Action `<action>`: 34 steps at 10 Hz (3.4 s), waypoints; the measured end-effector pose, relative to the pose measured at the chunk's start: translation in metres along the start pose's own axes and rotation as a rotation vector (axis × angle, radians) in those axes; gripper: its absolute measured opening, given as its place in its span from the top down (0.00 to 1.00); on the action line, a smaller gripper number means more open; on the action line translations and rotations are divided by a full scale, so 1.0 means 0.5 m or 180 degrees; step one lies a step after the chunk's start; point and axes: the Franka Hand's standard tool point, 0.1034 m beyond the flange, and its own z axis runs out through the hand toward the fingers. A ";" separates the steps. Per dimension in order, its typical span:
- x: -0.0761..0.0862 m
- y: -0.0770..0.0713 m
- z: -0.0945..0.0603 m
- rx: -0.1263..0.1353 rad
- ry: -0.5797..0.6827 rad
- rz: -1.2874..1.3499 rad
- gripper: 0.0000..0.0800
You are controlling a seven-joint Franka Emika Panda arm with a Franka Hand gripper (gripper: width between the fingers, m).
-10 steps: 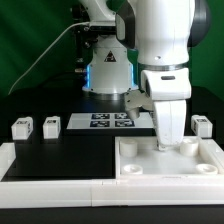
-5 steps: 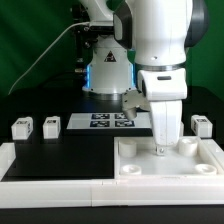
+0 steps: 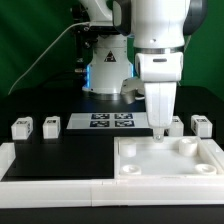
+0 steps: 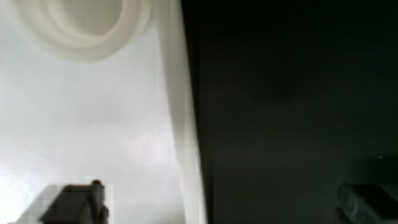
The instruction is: Assemble one leg
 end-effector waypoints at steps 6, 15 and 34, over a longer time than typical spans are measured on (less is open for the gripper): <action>-0.004 -0.027 -0.027 -0.0048 -0.0007 0.0409 0.19; 0.028 -0.048 -0.019 0.0029 0.0052 0.2841 0.19; 0.198 -0.126 0.017 0.0884 -0.1132 0.4105 0.19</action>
Offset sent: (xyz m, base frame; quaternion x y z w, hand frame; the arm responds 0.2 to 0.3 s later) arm -0.0162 0.0072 0.0140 -0.0056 0.0081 0.1065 0.9943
